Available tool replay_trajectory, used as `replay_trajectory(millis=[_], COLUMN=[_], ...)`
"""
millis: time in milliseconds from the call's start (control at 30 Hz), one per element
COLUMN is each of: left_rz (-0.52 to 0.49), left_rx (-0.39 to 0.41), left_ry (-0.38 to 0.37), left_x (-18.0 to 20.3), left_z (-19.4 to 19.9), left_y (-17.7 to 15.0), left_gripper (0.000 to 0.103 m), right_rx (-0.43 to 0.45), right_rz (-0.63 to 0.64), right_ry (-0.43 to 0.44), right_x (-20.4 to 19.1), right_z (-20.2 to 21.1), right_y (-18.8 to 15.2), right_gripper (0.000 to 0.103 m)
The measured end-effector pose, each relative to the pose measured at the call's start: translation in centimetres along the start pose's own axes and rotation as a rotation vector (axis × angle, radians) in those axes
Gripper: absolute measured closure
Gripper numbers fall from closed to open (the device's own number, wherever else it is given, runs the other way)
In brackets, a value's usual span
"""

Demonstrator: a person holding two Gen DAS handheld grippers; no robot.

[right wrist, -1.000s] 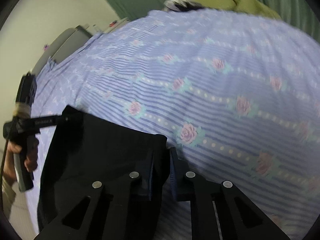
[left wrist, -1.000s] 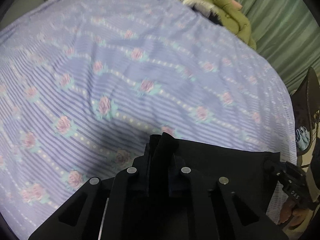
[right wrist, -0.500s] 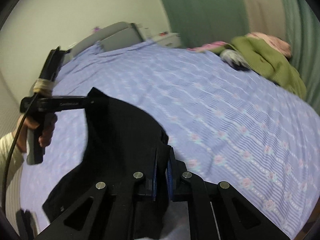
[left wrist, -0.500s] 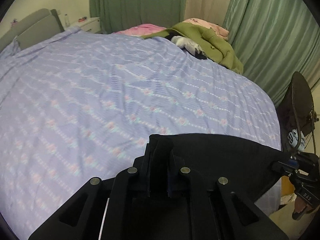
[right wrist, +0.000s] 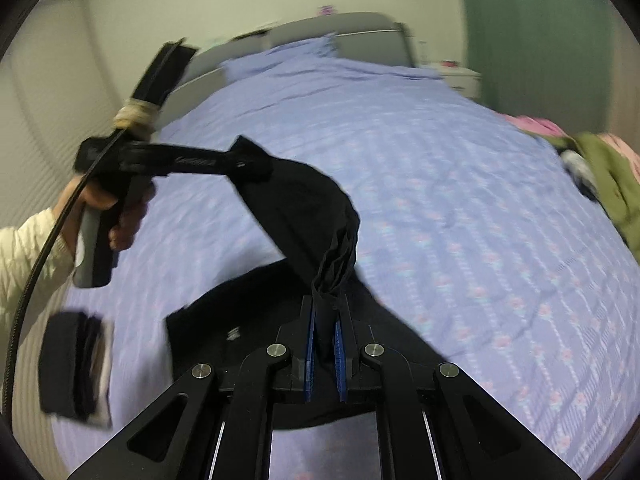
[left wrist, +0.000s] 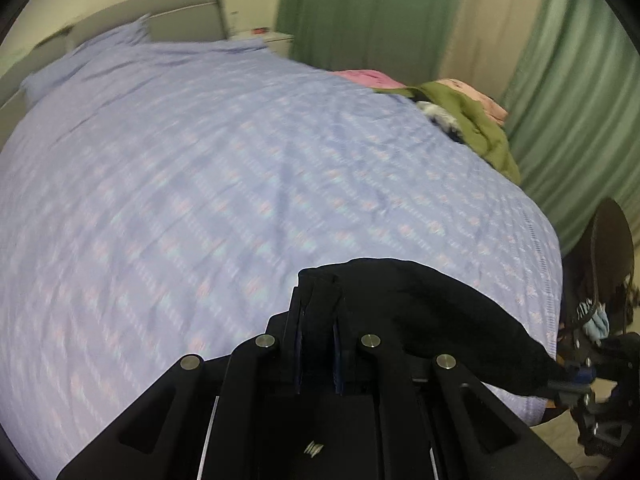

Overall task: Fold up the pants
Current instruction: 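Fold the held pants over with both grippers and lower them onto the sheet, then open both grippers and release the folded black pants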

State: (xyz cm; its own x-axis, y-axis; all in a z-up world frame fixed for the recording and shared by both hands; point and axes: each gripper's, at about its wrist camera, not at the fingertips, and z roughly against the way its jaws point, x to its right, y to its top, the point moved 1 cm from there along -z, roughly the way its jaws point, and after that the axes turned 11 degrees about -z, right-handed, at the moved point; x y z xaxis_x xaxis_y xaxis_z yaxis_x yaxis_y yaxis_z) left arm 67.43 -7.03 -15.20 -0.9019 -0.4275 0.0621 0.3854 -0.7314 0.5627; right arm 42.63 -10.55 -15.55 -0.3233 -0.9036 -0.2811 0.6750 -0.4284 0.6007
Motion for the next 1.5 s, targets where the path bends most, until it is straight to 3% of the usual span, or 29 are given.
replay_trajectory(millis=[100,333,433,500,633,700,833,933,1033,1367,1433,1500], left_rz=[0.062,0.202,0.221,0.242,0.261,0.283,0.368,0.464,0.568,0.815,0.839,0.858], left_rx=[-0.018,-0.093,-0.116,-0.099,-0.088,-0.101,-0.124,-0.115,-0.091,-0.045,-0.065,-0.058], left_ry=[0.028,0.095,0.194,0.245,0.322,0.304,0.266,0.231,0.180,0.205,0.227,0.230], left_x=[-1.9,-5.4,-5.5,-5.3,-3.7,-2.6,-0.1,1.4,2.6,3.2,3.3,3.5], left_z=[0.0,-1.0,0.5,2.4,6.7,7.7,8.2,8.0,7.3,3.5,2.2,1.8], left_y=[-4.4,-12.9,-14.9,-16.0,-19.2,-20.7,-24.0,-25.8,-26.8,-26.1,-25.7,-25.2], left_gripper=[0.090,0.085,0.063,0.040,0.036,0.035,0.035,0.036,0.036,0.036,0.040,0.053], right_rx=[-0.032,-0.123,-0.193,-0.221,-0.328,-0.402,-0.468,-0.429,-0.387,-0.268,-0.270,-0.280], right_rz=[0.072,0.234,0.229,0.242,0.293,0.329,0.409,0.435,0.381,0.129,0.118,0.117], right_ry=[0.028,-0.014,-0.006,0.000,0.044,0.092,0.161,0.150,0.083,-0.153,-0.170,-0.174], right_x=[-3.3,-8.3,-9.3,-9.9,-11.1,-11.6,-11.9,-10.9,-8.3,2.6,3.8,4.3], right_z=[-1.1,-5.4,-6.3,-6.3,-5.7,-5.5,-4.0,-2.3,-2.1,-6.3,-7.4,-8.5], right_y=[-2.0,-6.5,-8.2,-9.3,-12.8,-14.7,-16.5,-15.8,-13.5,-3.5,-2.6,-2.3], right_gripper=[0.094,0.094,0.094,0.094,0.093,0.089,0.057,0.057,0.051,0.044,0.044,0.044])
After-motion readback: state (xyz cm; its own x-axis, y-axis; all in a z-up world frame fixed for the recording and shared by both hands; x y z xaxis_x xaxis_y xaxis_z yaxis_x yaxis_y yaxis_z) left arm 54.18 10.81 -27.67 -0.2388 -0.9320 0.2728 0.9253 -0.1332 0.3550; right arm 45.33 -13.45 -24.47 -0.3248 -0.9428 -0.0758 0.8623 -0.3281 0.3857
